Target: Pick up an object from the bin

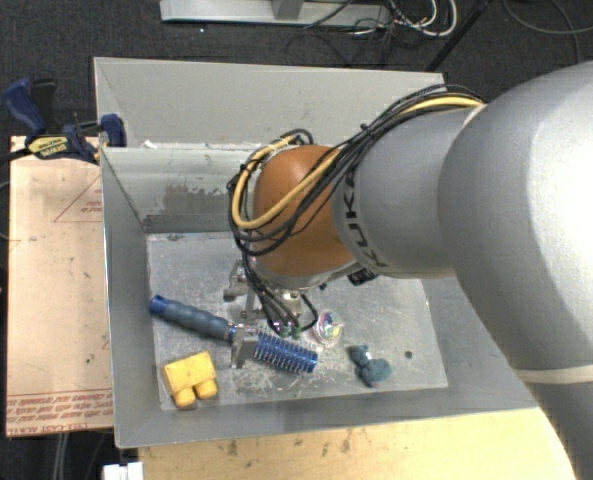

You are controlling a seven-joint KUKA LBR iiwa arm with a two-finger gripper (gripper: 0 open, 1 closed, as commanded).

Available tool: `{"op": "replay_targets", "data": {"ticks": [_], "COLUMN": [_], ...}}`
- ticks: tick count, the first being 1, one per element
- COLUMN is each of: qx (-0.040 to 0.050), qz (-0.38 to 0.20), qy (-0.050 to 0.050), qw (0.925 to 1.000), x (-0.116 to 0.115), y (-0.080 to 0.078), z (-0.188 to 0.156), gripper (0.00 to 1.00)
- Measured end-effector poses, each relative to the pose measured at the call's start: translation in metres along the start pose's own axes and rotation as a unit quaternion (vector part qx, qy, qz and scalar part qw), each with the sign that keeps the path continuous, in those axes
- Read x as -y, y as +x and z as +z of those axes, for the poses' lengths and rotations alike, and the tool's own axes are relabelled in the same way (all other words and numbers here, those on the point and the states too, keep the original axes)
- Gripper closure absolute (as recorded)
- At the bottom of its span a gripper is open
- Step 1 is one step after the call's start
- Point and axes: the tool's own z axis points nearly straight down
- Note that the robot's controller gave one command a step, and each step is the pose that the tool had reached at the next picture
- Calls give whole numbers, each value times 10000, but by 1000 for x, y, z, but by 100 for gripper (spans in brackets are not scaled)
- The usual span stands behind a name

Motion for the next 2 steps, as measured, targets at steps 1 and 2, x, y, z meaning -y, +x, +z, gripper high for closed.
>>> {"op": "replay_targets", "data": {"ticks": [1,2], "qx": [-15,35], "qz": [1193,1597], "qy": [12,-41], "qw": [9929,9872], "x": [26,44], "y": [4,10], "z": [-6,25], "gripper": [0,0]}}
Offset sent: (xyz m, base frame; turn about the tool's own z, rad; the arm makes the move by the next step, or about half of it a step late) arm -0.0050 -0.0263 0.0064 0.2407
